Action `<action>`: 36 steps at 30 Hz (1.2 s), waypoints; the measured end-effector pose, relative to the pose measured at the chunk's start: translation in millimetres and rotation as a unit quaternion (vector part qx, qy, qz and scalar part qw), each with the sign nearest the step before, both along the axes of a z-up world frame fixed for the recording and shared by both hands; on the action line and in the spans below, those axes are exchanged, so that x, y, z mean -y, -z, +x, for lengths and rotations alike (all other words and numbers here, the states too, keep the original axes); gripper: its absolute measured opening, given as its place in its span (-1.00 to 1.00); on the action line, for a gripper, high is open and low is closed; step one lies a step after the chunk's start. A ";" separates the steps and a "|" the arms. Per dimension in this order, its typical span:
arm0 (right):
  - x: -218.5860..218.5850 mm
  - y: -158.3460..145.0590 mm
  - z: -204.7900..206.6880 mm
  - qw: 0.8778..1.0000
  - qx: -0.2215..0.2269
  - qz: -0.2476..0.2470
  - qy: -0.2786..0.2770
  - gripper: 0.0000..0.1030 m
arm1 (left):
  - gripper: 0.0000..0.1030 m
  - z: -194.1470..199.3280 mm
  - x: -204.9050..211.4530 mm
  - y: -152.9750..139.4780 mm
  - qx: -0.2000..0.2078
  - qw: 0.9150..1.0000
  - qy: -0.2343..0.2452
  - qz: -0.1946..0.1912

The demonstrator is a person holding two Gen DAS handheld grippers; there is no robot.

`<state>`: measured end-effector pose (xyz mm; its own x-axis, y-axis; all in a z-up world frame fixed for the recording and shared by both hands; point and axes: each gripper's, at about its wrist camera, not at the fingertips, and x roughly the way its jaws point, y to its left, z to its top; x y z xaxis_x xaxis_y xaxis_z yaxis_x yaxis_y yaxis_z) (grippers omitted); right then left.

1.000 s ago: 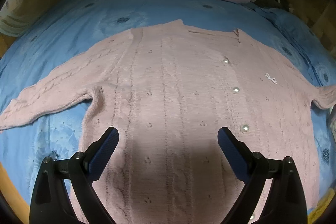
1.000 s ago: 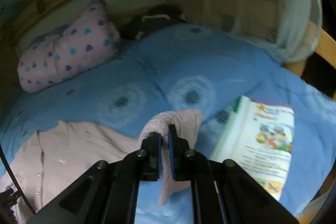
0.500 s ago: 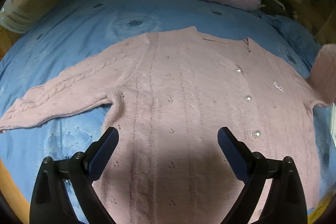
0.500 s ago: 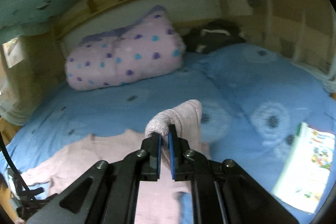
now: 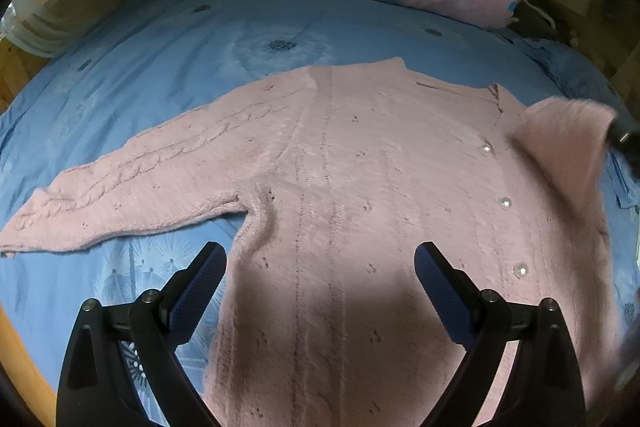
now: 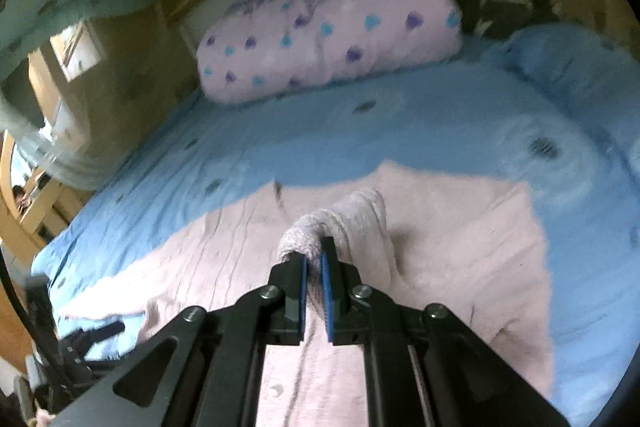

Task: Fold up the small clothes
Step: 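Carry the sleeve across the cardigan body and open the right gripper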

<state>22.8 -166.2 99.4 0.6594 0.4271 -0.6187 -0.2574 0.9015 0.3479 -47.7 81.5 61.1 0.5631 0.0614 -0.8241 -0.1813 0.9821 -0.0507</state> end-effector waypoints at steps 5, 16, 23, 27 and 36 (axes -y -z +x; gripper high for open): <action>-26.9 52.4 5.6 0.998 -0.055 0.006 -0.030 -0.82 | 0.79 4.4 -4.1 4.7 -0.002 1.000 0.002 -0.005; -28.8 74.5 -0.6 0.993 -0.111 -0.025 -0.023 0.18 | 0.79 9.5 7.3 1.6 -0.002 1.000 0.014 -0.019; -1.4 47.9 -24.9 0.994 -0.102 -0.035 -0.029 0.55 | 0.79 12.1 24.0 -8.3 0.005 0.999 0.030 -0.023; 21.4 27.9 -35.6 0.996 -0.069 -0.061 -0.010 0.55 | 0.79 14.4 38.4 -15.0 0.009 0.999 0.043 -0.027; 92.2 12.6 -21.2 0.989 -0.038 -0.103 0.094 0.55 | 0.79 31.7 97.7 -34.6 0.018 0.995 0.096 -0.020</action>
<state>1.6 -258.4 86.8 0.6634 0.1606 -0.7309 -0.0576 0.9848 0.1640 -16.0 -16.2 95.7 0.5899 -0.0828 -0.8032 0.0123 0.9955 -0.0936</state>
